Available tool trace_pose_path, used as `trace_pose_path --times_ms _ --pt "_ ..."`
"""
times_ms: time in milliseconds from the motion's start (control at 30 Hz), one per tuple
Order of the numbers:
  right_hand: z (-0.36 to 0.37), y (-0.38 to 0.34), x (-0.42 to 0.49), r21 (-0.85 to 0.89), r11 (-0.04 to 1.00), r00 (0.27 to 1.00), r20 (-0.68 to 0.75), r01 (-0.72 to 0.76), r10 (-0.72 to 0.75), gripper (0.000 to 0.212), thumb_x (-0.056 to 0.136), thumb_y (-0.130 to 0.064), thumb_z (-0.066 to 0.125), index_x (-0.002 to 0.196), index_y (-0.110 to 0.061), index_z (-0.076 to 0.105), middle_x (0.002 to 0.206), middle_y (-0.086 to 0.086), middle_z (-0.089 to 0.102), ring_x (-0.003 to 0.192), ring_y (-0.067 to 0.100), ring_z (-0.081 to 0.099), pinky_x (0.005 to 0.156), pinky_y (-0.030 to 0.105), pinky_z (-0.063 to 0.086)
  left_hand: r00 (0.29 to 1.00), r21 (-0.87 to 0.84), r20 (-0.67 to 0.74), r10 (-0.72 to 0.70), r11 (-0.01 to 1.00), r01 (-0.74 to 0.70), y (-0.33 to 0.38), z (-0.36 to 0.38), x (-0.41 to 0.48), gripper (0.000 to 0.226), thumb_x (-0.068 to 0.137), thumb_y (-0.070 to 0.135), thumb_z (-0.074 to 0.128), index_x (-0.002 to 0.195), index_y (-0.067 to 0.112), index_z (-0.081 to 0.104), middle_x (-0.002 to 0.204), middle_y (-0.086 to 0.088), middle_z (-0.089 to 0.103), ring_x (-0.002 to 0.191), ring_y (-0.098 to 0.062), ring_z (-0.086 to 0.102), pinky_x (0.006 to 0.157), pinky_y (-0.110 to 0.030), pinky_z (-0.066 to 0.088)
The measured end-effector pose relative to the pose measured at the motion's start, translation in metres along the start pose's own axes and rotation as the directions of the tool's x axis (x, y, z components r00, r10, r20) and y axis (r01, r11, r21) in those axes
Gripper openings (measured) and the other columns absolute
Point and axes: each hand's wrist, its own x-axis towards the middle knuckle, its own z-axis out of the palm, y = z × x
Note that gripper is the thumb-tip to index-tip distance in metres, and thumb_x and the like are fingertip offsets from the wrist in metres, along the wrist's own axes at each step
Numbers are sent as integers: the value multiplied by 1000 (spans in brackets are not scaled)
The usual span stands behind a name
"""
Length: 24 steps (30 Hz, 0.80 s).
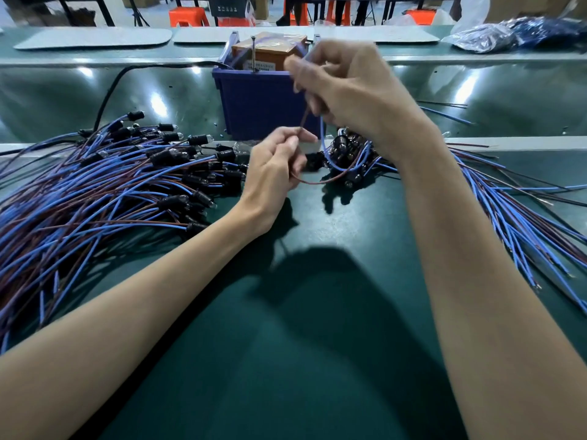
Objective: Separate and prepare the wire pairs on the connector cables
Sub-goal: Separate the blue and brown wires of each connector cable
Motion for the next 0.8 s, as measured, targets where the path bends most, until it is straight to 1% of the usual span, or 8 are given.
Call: trace_pose_path --times_ms 133,233,300,400,500,600,700,800 --pt "-5 8 4 175 985 947 -318 10 47 14 104 -16 39 101 -12 53 51 -5 48 39 6 41 40 18 33 978 -28 -201 63 997 -70 2 1 1 28 103 6 29 94 17 53 55 7 41 44 -1 34 43 -14 29" --pt "-7 19 6 352 933 881 -416 -73 226 21 105 -16 34 97 -13 53 54 0 51 38 6 43 38 17 33 950 -8 -298 95 995 -102 2 -1 2 22 104 7 29 100 17 49 59 4 41 42 -1 33 42 -17 28" --pt "-7 29 7 350 911 843 -403 -216 355 27 104 -17 34 90 -14 58 60 2 56 41 7 44 39 17 33 936 8 -343 83 996 -86 1 -2 3 19 103 8 30 106 18 46 59 5 40 42 -1 33 43 -17 29" --pt "-7 42 10 281 888 821 -355 -363 448 28 98 -9 35 92 -11 62 63 1 55 43 8 43 38 16 31 929 -19 -370 2 1000 -9 -1 -3 7 21 102 6 31 113 17 46 60 5 38 41 0 33 43 -16 29" --pt "-6 45 12 310 871 830 -298 -382 470 29 94 -2 30 100 -15 55 56 2 51 36 7 39 35 16 27 930 -32 -366 -44 999 35 -2 -4 8 22 102 7 32 113 14 50 57 8 36 40 1 31 42 -16 29" --pt "-5 46 11 301 875 856 -246 -378 455 37 91 3 27 108 -18 53 48 -1 51 31 6 36 33 14 24 932 -42 -358 -53 998 41 -3 -5 9 20 102 10 35 107 15 53 50 13 34 40 1 29 43 -16 27" --pt "-5 47 12 318 862 854 -219 -395 472 39 89 5 25 106 -17 53 41 -4 51 30 7 35 34 15 23 934 -54 -350 -79 996 65 -3 -6 10 22 102 10 34 103 17 55 48 14 35 41 0 31 42 -15 30" --pt "-6 47 12 392 829 844 -195 -399 499 38 88 5 24 103 -15 53 40 -3 48 31 7 33 35 14 22 946 -27 -308 -98 995 94 -4 -5 10 25 101 8 35 98 19 57 48 13 35 41 -1 31 42 -15 31"
